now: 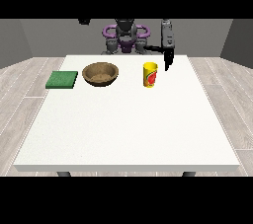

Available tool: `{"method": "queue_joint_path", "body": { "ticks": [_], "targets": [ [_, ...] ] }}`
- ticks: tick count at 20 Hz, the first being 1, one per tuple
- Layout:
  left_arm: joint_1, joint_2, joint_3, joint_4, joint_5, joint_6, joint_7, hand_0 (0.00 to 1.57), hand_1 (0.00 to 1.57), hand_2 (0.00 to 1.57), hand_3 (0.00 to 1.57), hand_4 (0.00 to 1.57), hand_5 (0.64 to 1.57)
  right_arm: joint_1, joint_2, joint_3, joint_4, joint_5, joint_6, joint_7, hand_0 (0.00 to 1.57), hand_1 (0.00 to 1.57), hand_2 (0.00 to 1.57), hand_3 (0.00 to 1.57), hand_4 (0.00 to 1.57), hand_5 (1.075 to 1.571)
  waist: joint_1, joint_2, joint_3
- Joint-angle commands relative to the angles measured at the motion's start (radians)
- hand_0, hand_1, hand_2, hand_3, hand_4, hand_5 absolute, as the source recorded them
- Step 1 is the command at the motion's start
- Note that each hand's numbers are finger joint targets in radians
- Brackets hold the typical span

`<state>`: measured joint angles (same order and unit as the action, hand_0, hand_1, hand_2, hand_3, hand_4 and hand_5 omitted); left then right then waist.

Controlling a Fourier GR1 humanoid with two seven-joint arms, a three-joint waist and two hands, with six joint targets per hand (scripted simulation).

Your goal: Pick the cup and pour the ball into the bowl, then pick the bowl and place it on the pad

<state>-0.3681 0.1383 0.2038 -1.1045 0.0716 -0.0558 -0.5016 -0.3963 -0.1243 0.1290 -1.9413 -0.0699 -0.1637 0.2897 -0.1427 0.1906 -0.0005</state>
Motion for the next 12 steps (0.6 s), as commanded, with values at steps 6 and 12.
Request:
{"method": "queue_joint_path", "body": {
  "ticks": [6, 12],
  "targets": [
    [-0.086, 0.062, 0.098, 0.274, 0.05, -0.038, -0.14, 0.0, 0.0, 0.0, 0.0, 0.0, 1.427, 0.047, -0.062, -0.104, -0.111, -0.14, 0.109, 0.065, 0.0, 0.0, 0.0, 0.0, 0.0, 1.565, -0.076, 0.009, -0.0001],
    [-0.173, 0.027, 0.104, 0.391, 0.026, 0.039, -0.245, 0.0, 0.0, 0.0, 0.0, 0.0, 1.429, 0.047, -0.104, -0.171, -0.143, -0.179, 0.17, 0.012, 0.0, 0.0, 0.0, 0.0, 0.0, 1.567, -0.121, 0.085, -0.0002]
  ]
}}
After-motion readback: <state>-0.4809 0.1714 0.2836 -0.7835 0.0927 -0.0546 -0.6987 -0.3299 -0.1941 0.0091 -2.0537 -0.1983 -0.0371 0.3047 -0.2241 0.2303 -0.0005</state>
